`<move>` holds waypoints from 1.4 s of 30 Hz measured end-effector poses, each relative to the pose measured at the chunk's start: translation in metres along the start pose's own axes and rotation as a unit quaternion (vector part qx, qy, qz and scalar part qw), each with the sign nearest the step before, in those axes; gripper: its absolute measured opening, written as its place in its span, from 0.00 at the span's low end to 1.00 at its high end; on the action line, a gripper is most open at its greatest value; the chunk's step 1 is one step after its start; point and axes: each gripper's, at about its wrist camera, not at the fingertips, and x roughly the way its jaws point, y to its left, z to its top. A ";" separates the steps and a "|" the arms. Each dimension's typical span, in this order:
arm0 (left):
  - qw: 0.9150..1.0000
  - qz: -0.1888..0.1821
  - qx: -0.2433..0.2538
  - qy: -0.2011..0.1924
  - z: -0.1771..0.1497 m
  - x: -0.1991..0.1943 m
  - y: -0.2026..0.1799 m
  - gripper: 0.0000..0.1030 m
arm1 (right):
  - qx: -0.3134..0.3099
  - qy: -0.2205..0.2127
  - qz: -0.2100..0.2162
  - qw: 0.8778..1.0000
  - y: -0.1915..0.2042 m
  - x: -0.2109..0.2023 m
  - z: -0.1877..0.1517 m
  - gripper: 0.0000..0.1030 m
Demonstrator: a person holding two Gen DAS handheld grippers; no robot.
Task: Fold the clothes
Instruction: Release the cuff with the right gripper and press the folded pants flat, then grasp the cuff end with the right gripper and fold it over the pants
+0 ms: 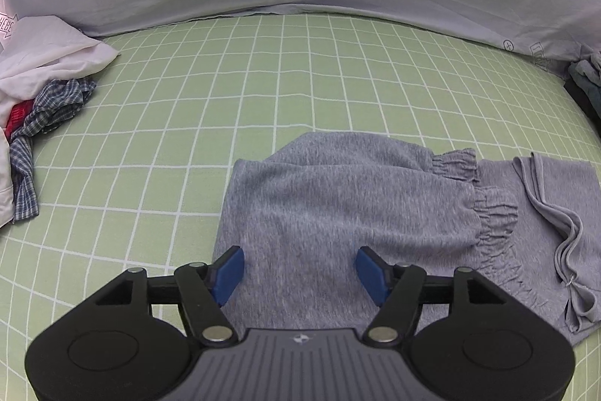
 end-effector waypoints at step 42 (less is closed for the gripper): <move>0.997 0.016 0.067 0.022 -0.047 -0.031 0.000 0.74 | -0.006 0.091 0.394 0.915 0.204 -0.036 -0.036 0.36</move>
